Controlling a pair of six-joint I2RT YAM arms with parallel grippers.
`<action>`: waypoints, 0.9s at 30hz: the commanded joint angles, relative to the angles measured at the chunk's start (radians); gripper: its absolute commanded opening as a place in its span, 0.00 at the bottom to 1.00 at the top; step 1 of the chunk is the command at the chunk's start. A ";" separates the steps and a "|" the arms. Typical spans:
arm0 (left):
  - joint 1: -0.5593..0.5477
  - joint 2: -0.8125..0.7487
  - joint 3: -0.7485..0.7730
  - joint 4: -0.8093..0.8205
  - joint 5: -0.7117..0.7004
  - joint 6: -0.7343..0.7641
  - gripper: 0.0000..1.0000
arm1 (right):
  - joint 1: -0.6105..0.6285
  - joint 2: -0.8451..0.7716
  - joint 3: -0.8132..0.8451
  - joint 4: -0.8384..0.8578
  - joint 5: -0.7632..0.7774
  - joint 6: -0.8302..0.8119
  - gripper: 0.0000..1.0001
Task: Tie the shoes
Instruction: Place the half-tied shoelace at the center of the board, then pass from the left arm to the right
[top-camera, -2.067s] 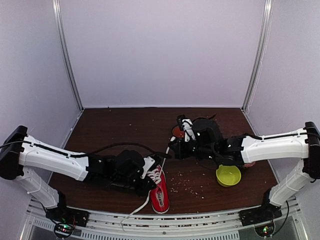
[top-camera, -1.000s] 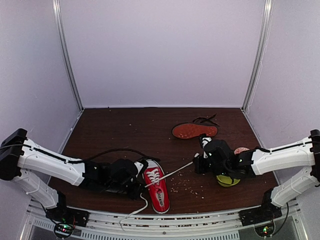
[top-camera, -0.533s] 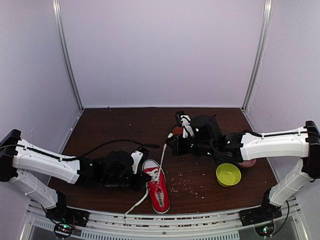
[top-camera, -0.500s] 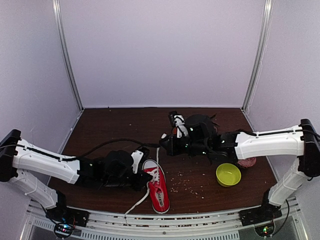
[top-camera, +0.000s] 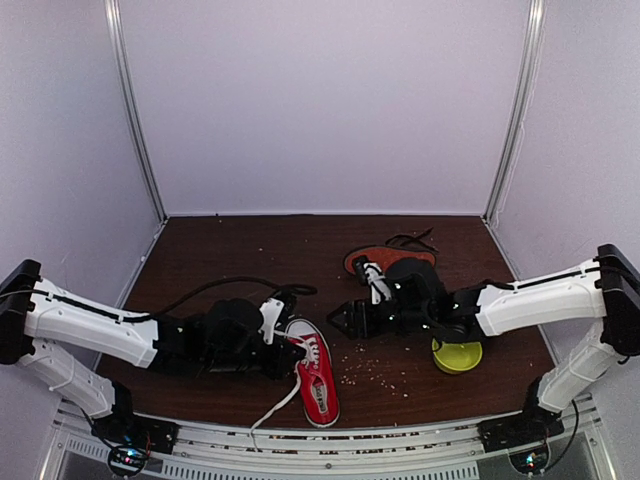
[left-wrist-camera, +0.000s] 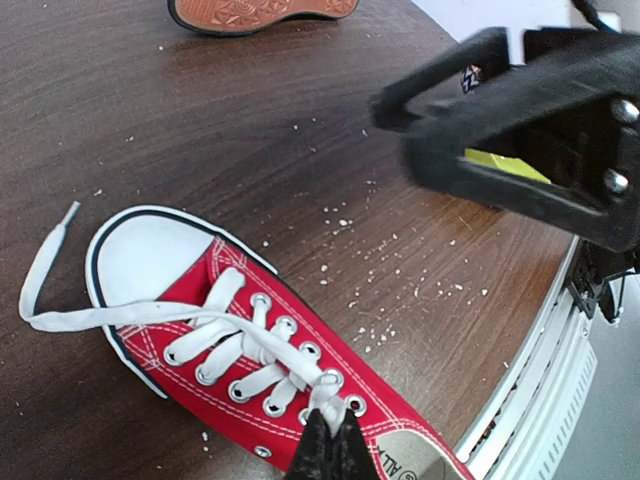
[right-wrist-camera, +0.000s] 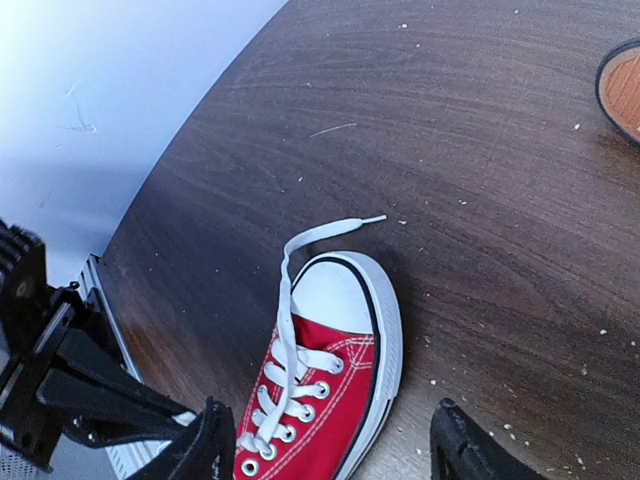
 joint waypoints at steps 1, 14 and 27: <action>0.028 -0.004 0.022 0.036 0.035 -0.055 0.00 | 0.013 -0.097 -0.113 0.105 0.015 -0.069 0.69; 0.067 0.071 0.099 0.000 0.149 -0.069 0.00 | 0.283 0.009 -0.051 0.068 0.300 -0.174 0.79; 0.068 0.085 0.109 -0.001 0.162 -0.069 0.00 | 0.330 0.180 0.128 -0.059 0.519 -0.147 0.75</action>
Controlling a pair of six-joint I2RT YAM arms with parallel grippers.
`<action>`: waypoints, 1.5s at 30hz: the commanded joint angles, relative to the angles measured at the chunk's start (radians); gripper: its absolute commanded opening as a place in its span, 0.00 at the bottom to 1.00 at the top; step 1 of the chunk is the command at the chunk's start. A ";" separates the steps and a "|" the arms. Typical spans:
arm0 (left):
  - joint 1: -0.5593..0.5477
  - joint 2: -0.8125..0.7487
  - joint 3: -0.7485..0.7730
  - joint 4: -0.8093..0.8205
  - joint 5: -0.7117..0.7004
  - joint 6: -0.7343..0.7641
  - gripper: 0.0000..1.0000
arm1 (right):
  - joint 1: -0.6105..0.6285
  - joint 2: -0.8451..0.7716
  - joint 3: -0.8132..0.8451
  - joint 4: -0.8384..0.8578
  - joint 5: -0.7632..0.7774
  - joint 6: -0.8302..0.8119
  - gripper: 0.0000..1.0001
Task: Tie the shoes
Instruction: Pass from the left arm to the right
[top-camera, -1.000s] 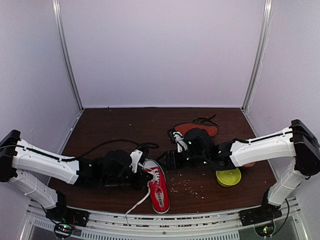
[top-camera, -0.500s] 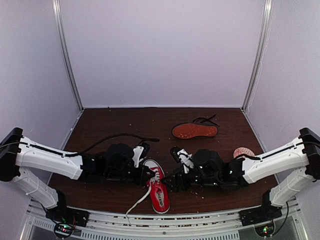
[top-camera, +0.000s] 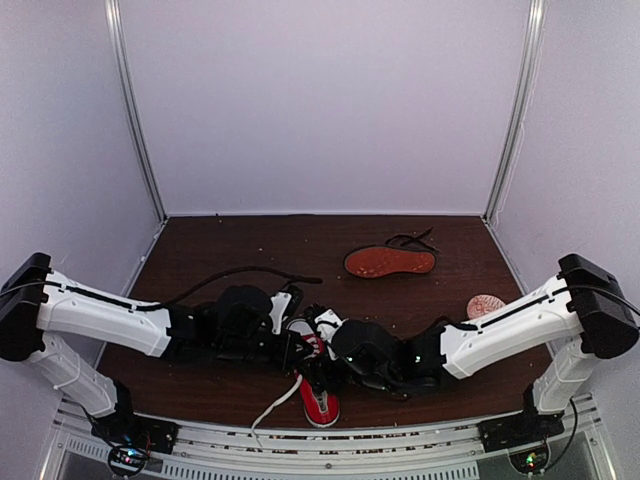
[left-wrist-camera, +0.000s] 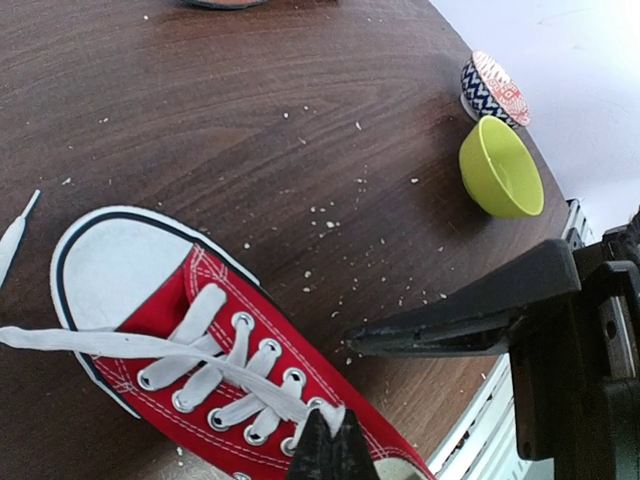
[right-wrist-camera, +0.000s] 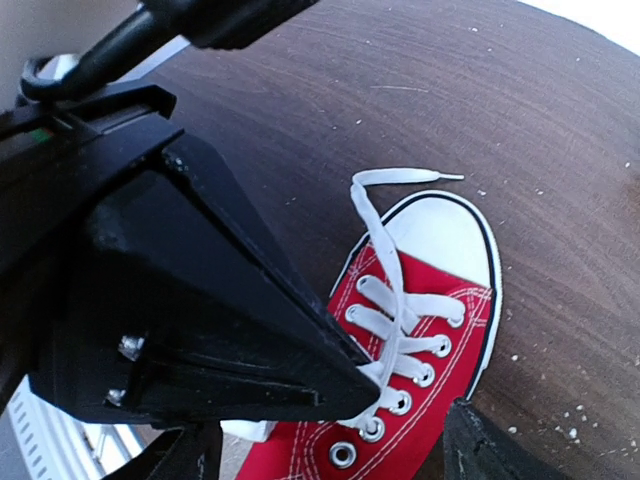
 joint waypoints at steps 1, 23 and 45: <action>0.004 0.008 0.035 0.026 0.014 -0.005 0.00 | 0.003 0.032 0.066 -0.058 0.124 0.002 0.74; 0.004 0.020 0.042 0.036 0.041 -0.010 0.00 | 0.003 0.123 0.170 -0.046 0.171 -0.005 0.48; 0.128 -0.112 0.075 -0.239 -0.075 0.119 0.37 | -0.004 0.089 0.112 -0.063 0.242 0.063 0.00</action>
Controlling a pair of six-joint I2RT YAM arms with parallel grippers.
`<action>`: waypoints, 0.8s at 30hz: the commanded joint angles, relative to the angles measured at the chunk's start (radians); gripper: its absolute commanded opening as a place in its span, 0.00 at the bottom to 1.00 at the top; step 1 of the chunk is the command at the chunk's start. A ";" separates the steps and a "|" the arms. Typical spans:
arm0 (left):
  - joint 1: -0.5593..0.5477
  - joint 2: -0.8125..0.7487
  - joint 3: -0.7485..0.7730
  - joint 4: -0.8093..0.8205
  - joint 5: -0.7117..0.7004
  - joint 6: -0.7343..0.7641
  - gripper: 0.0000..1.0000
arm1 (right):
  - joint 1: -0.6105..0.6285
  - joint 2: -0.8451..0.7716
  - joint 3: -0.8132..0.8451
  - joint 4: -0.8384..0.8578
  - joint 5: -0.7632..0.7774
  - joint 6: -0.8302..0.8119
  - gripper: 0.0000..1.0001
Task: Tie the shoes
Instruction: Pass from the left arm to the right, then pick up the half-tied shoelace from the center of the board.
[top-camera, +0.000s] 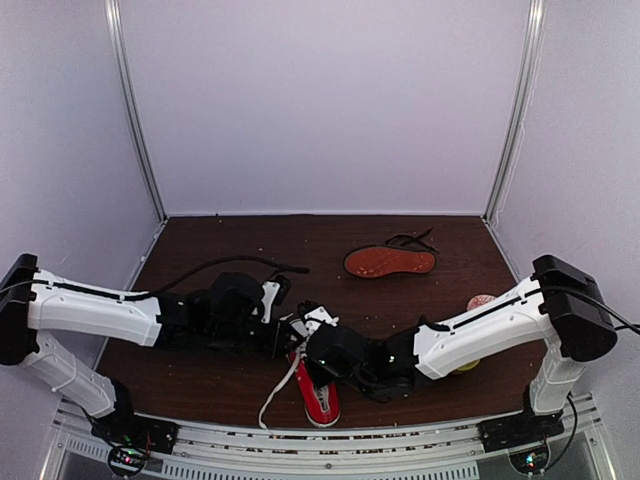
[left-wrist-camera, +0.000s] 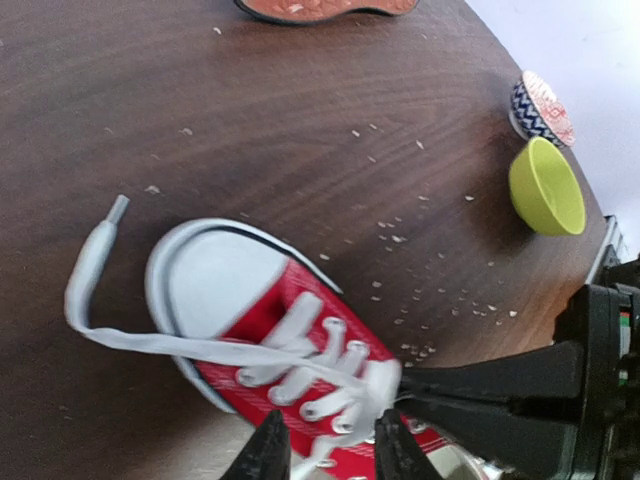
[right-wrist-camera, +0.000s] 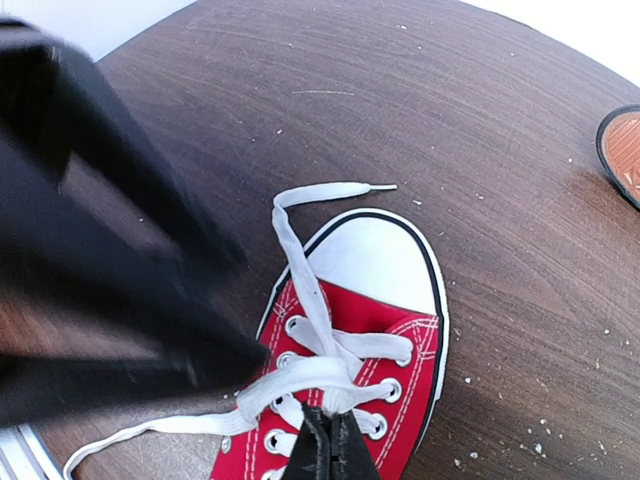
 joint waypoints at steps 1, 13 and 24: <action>0.077 -0.072 0.048 -0.112 -0.038 0.089 0.41 | -0.011 -0.049 -0.040 0.057 0.043 0.027 0.00; 0.238 0.176 0.253 -0.344 -0.123 0.305 0.29 | -0.014 -0.056 -0.052 0.070 0.027 0.033 0.00; 0.258 0.384 0.378 -0.343 -0.057 0.385 0.32 | -0.018 -0.058 -0.056 0.077 0.011 0.041 0.00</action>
